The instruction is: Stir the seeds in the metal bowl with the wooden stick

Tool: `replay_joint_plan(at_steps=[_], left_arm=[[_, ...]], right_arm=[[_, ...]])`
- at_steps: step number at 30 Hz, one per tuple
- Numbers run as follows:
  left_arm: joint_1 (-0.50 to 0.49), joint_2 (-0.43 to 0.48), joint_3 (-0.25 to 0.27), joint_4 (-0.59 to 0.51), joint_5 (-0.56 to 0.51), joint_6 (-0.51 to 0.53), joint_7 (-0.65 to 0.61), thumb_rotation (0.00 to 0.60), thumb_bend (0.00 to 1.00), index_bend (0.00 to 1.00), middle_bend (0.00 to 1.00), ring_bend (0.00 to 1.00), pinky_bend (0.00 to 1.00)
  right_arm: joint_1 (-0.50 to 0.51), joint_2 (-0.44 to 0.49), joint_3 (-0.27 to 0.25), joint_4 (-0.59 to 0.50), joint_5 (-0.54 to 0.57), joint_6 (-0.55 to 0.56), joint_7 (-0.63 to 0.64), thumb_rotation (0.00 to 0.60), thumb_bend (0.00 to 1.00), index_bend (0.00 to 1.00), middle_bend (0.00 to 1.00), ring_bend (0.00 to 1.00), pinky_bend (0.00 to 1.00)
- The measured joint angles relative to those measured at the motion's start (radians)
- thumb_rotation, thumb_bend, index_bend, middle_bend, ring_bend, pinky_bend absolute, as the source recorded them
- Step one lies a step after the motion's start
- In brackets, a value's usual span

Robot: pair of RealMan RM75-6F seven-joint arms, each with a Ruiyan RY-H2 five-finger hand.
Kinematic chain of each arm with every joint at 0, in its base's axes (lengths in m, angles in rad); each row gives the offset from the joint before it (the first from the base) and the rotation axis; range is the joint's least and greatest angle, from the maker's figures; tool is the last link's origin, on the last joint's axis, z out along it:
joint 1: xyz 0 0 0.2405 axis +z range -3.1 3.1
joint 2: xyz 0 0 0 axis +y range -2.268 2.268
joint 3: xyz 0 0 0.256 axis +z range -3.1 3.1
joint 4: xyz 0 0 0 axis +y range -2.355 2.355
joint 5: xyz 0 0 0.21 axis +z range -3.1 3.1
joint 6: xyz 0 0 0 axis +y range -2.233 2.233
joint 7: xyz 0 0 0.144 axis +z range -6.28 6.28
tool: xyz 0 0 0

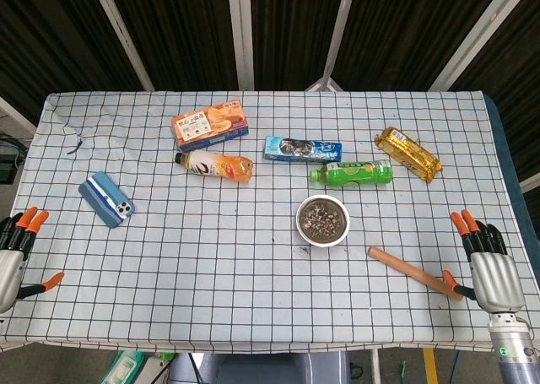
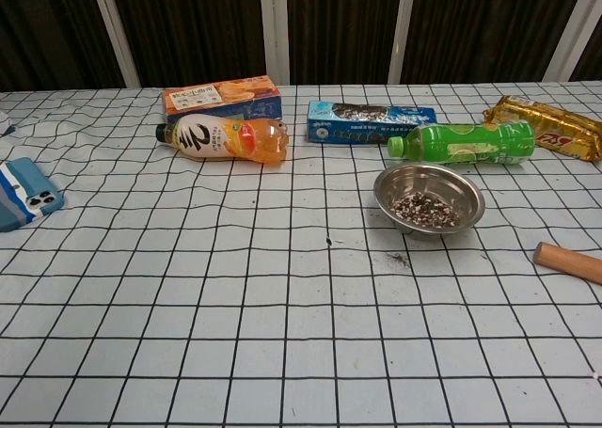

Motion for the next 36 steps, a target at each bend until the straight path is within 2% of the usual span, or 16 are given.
replay_joint_plan(at_steps=[25, 29, 34, 36], left_arm=[[-0.001, 0.0, 0.0, 0.003, -0.004, -0.004, -0.002, 0.6, 0.12, 0.0, 0.0, 0.0, 0.0], [0.0, 0.001, 0.001, 0.006, -0.002, -0.004, -0.009, 0.6, 0.12, 0.0, 0.0, 0.0, 0.0], [-0.001, 0.005, 0.004, 0.004, 0.006, -0.003, -0.014, 0.6, 0.12, 0.0, 0.0, 0.0, 0.0], [0.0, 0.007, 0.005, 0.005, 0.007, -0.003, -0.019, 0.6, 0.12, 0.0, 0.0, 0.0, 0.0]], right_arm=[[0.001, -0.007, 0.004, 0.0, -0.015, 0.013, 0.008, 0.6, 0.31, 0.0, 0.01, 0.0, 0.0], [0.0, -0.023, 0.006, -0.006, -0.031, 0.032, 0.014, 0.6, 0.31, 0.02, 0.1, 0.05, 0.0], [0.006, -0.053, 0.01, -0.014, -0.042, 0.041, -0.001, 0.6, 0.31, 0.13, 0.21, 0.15, 0.03], [0.009, -0.064, 0.009, -0.014, -0.043, 0.037, -0.027, 0.6, 0.31, 0.15, 0.23, 0.17, 0.03]])
